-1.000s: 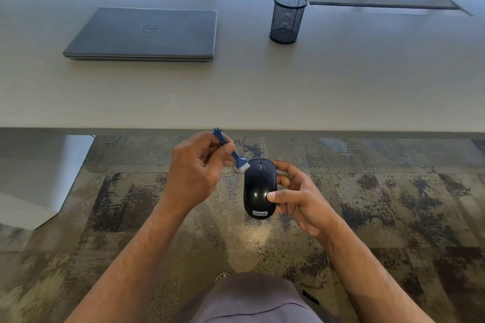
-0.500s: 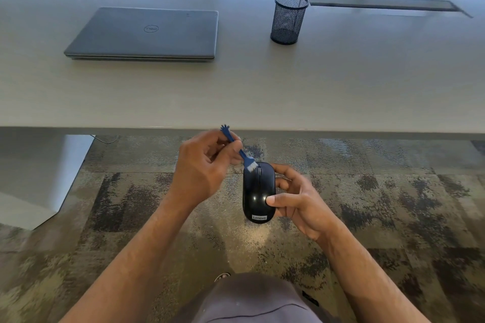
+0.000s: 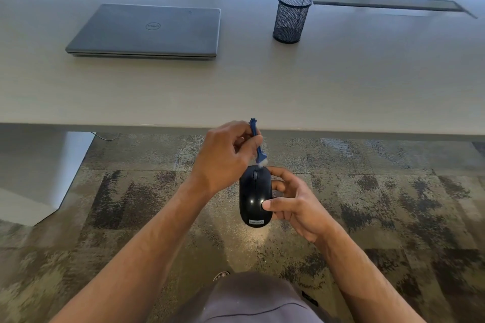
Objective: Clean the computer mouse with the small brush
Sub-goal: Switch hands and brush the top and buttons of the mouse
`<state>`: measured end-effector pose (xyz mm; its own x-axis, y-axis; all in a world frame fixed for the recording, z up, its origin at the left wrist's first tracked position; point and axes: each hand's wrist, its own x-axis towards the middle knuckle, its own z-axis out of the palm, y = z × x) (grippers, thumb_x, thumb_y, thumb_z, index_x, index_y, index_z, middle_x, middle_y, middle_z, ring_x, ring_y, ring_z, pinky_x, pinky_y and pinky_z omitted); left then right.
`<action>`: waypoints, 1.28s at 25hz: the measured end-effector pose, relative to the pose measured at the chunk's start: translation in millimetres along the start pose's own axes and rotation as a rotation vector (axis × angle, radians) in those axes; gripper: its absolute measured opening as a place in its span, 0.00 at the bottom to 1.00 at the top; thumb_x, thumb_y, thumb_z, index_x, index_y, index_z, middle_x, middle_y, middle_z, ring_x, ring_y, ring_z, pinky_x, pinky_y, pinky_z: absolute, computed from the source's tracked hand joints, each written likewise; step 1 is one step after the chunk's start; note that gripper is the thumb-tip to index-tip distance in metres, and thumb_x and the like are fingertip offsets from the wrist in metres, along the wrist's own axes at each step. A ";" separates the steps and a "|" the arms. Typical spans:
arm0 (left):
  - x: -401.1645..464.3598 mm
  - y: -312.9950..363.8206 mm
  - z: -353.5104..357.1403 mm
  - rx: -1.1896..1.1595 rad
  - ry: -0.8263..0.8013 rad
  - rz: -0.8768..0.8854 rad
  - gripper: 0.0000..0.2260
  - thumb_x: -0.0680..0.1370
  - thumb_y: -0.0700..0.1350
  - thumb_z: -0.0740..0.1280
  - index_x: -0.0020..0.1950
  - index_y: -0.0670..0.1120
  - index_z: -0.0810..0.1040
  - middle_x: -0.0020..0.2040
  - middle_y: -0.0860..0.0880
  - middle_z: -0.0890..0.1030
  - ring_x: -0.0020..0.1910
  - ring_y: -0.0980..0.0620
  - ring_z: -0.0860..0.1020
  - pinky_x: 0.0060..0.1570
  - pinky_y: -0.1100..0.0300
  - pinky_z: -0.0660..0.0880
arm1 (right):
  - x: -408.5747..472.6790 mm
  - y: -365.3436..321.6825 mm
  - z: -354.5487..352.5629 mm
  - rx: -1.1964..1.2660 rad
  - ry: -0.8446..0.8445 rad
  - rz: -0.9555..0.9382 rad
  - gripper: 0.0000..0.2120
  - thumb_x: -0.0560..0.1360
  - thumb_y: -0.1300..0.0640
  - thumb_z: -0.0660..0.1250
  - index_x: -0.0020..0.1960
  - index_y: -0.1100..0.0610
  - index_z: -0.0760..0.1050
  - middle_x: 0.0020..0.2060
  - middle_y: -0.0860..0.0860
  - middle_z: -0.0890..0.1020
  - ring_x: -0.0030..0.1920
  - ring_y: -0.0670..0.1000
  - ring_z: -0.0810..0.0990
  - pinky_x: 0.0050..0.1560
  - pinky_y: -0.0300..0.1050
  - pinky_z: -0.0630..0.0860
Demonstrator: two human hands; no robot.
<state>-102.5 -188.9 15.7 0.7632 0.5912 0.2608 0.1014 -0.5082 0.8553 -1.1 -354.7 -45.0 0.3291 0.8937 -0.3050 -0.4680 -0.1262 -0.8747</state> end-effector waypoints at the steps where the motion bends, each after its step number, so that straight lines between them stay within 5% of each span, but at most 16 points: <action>1: -1.6 2.5 0.4 -0.064 -0.069 0.016 0.01 0.79 0.45 0.70 0.49 0.50 0.81 0.43 0.53 0.84 0.40 0.56 0.85 0.42 0.59 0.83 | 0.2 -1.4 -0.9 0.009 0.009 0.000 0.33 0.64 0.71 0.74 0.67 0.57 0.73 0.49 0.60 0.82 0.40 0.59 0.82 0.38 0.48 0.79; 4: -4.9 5.0 6.0 -0.052 -0.195 0.040 0.03 0.78 0.47 0.70 0.49 0.49 0.81 0.42 0.54 0.84 0.38 0.56 0.85 0.43 0.56 0.83 | 1.0 -4.4 -2.6 0.007 0.026 -0.003 0.33 0.64 0.71 0.73 0.67 0.58 0.72 0.40 0.51 0.82 0.29 0.48 0.79 0.26 0.39 0.73; 10: 3.8 -6.9 -4.6 -0.074 0.062 -0.052 0.02 0.80 0.43 0.69 0.49 0.50 0.80 0.42 0.54 0.84 0.41 0.58 0.85 0.44 0.58 0.84 | 3.4 -5.7 -7.8 -0.005 0.009 -0.017 0.34 0.64 0.71 0.73 0.68 0.58 0.73 0.52 0.63 0.82 0.45 0.63 0.83 0.41 0.53 0.80; 17: -11.0 -19.1 -14.3 -0.381 -0.069 0.014 0.05 0.77 0.49 0.68 0.52 0.53 0.82 0.47 0.49 0.86 0.48 0.48 0.86 0.47 0.56 0.82 | 4.9 -10.9 -11.8 0.090 0.001 -0.025 0.32 0.64 0.73 0.71 0.68 0.60 0.72 0.48 0.60 0.81 0.37 0.54 0.84 0.29 0.42 0.79; 23: -4.6 -25.5 -15.9 -0.158 -0.095 0.115 0.05 0.78 0.48 0.68 0.53 0.51 0.82 0.47 0.51 0.86 0.48 0.51 0.85 0.49 0.46 0.82 | 5.7 -7.8 -13.1 0.031 -0.021 -0.027 0.32 0.64 0.73 0.73 0.67 0.58 0.74 0.49 0.60 0.81 0.38 0.54 0.84 0.30 0.42 0.78; 32: -6.7 -20.1 -21.7 0.061 -0.089 0.446 0.08 0.79 0.44 0.68 0.54 0.43 0.83 0.49 0.52 0.85 0.48 0.57 0.83 0.49 0.59 0.81 | 5.8 -6.8 -13.3 0.061 -0.016 -0.037 0.32 0.66 0.73 0.72 0.67 0.58 0.74 0.52 0.62 0.81 0.41 0.57 0.85 0.32 0.45 0.81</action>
<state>-123.5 -169.0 6.4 0.7925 0.2518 0.5555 -0.2137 -0.7384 0.6396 14.9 -354.4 -45.9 0.3345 0.9041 -0.2660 -0.5051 -0.0663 -0.8605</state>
